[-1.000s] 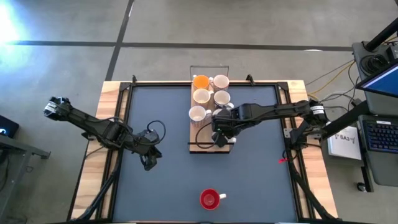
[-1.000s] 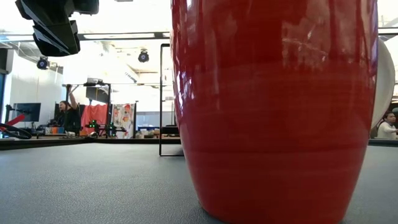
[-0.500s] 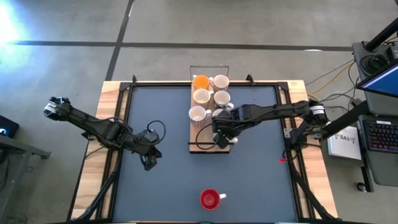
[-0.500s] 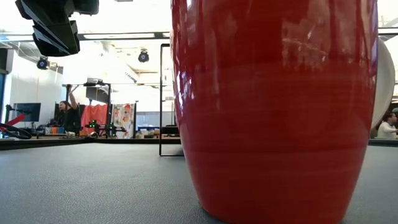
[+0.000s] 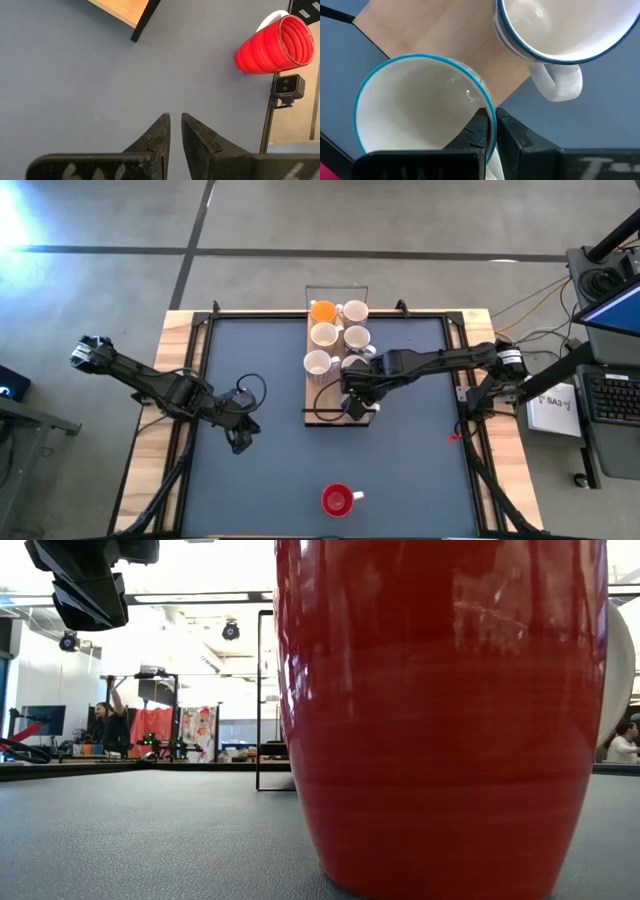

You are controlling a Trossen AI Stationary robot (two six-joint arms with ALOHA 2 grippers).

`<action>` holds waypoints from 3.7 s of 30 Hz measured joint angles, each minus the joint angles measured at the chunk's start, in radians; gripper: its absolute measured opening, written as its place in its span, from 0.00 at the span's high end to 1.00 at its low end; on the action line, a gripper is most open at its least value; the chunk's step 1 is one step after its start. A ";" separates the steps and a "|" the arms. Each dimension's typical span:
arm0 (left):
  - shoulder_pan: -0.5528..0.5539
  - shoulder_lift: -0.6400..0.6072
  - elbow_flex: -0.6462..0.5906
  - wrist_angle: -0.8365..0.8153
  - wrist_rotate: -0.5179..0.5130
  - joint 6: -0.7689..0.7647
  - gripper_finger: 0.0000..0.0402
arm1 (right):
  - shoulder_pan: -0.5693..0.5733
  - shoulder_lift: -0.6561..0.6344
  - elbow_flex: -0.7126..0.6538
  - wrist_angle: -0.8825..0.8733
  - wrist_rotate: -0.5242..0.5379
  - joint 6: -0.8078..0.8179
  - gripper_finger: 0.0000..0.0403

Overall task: Place coffee mugs
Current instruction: Put the green mug on the shelf, then put the red mug on the shelf

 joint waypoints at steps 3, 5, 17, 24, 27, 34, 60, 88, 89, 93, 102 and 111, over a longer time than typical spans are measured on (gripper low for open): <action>0.000 0.000 0.000 0.000 0.000 0.000 0.93 | 0.000 0.000 -0.001 -0.001 0.000 -0.001 0.97; 0.000 0.000 0.000 0.000 0.000 0.000 0.93 | 0.000 0.000 -0.001 -0.001 0.000 -0.003 0.97; 0.000 0.000 0.000 -0.001 0.003 0.006 0.93 | 0.000 0.000 -0.001 -0.002 0.000 -0.060 0.97; 0.000 0.000 0.000 -0.001 0.003 0.007 0.93 | 0.000 0.000 -0.001 -0.002 0.000 -0.087 0.97; 0.000 0.000 0.000 -0.001 0.003 0.007 0.93 | 0.000 0.000 -0.001 -0.002 0.001 -0.087 0.97; 0.000 0.000 0.000 -0.001 0.002 0.007 0.93 | -0.003 0.000 -0.001 -0.002 0.010 -0.101 0.94; 0.000 0.000 0.000 -0.001 -0.001 0.007 0.93 | -0.003 -0.002 -0.001 -0.002 0.010 -0.105 0.78; 0.000 0.000 0.000 0.032 -0.001 -0.045 0.93 | -0.003 -0.098 0.049 -0.110 0.062 -0.037 0.80; 0.000 0.000 0.000 0.042 -0.001 -0.047 0.93 | -0.003 -0.106 0.049 -0.108 0.062 -0.031 0.81; 0.000 0.000 0.000 0.090 -0.001 -0.046 0.93 | 0.017 -0.130 0.049 -0.107 0.064 0.019 0.82; -0.021 0.000 0.000 0.108 -0.001 -0.080 0.93 | 0.127 -0.134 0.049 -0.107 0.064 0.127 0.82; -0.086 0.106 0.000 0.333 0.000 -0.129 0.93 | 0.249 -0.133 0.049 -0.107 0.080 0.226 0.82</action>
